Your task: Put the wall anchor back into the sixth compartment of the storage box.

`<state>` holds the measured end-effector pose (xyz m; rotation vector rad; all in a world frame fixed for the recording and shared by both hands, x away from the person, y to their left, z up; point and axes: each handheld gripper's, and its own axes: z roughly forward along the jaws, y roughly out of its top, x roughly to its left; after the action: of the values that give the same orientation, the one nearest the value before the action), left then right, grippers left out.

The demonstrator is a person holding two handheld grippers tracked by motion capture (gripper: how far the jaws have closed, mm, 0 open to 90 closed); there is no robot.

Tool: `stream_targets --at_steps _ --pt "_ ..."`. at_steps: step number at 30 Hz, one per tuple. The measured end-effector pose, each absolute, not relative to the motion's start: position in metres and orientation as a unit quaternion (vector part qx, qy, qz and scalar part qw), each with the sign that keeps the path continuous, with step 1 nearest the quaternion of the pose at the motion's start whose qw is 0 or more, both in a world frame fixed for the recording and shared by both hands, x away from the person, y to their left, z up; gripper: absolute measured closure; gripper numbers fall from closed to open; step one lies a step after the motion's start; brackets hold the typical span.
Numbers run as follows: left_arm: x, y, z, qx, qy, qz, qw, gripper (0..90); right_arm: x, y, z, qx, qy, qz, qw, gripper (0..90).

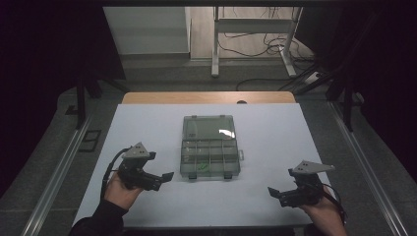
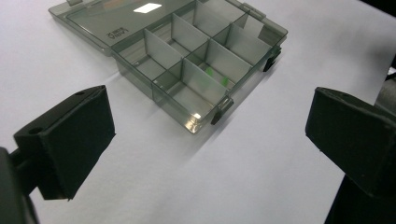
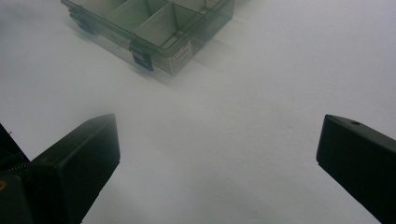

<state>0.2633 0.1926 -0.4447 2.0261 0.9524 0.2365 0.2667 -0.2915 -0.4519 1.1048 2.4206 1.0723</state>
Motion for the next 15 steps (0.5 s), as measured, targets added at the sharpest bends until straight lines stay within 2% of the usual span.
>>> stream_targets --at_steps 15 --pt "0.237 0.224 -0.446 0.794 0.405 0.144 0.429 0.1 0.267 -0.291 -0.452 0.382 0.836 0.369 0.136 0.0"
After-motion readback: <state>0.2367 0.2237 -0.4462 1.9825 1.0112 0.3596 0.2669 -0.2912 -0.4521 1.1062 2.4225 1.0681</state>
